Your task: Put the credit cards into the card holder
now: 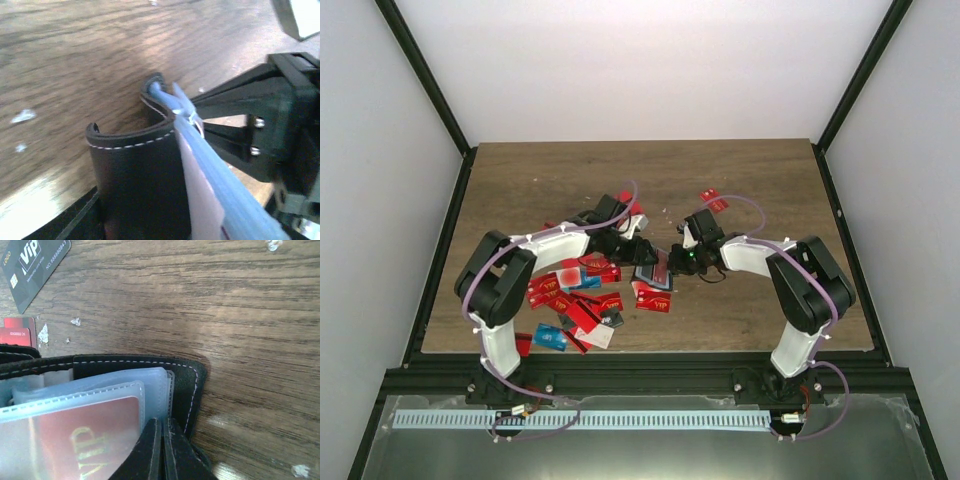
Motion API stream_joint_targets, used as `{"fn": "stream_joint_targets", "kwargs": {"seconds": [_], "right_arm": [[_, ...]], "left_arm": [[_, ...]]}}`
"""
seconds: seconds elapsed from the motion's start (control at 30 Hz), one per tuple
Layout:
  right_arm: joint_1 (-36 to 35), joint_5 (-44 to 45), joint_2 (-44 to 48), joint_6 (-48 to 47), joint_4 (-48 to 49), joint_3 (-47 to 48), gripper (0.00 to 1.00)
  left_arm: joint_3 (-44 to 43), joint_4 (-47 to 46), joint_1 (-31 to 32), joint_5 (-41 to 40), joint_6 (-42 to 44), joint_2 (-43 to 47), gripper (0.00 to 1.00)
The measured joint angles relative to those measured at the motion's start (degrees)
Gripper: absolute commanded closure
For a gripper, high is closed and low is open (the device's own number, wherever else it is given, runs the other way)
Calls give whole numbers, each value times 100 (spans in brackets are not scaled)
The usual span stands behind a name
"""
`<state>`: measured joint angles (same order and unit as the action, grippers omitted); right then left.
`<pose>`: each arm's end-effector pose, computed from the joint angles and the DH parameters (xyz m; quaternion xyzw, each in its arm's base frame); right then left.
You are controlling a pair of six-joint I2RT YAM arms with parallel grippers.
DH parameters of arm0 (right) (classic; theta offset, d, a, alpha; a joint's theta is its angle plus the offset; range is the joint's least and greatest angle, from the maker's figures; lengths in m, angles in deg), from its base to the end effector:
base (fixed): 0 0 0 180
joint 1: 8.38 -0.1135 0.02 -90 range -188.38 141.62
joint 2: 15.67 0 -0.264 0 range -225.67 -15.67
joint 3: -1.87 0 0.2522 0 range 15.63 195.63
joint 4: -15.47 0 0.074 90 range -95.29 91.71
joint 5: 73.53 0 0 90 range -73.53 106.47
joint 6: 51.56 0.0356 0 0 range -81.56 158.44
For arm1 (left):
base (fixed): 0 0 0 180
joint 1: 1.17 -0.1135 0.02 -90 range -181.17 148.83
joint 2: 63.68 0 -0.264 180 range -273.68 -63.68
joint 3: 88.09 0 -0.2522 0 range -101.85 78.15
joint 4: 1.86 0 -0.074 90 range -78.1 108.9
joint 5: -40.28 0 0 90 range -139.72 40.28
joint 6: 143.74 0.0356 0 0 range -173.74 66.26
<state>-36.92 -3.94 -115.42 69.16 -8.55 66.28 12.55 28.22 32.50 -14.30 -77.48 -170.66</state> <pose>0.2797 0.1663 0.1354 -0.0287 0.9499 0.2771 0.1415 0.3012 -0.2254 0.1620 0.1635 0.9043 -0.3836 0.0921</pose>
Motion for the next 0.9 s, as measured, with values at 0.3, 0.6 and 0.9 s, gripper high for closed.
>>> {"fn": "stream_joint_targets", "kwargs": {"seconds": [0.3, 0.6, 0.9], "right_arm": [[-7, -55, -28, 42, 46, 15, 99], [-11, -254, -37, 133, 85, 20, 99], [-11, -485, -31, 284, 225, 20, 99]], "left_arm": [[-151, 855, 131, -1786, -103, 313, 64], [-752, 1473, 627, -3027, -212, -63, 90], [-2039, 2789, 1185, -4758, -354, -660, 90]]}}
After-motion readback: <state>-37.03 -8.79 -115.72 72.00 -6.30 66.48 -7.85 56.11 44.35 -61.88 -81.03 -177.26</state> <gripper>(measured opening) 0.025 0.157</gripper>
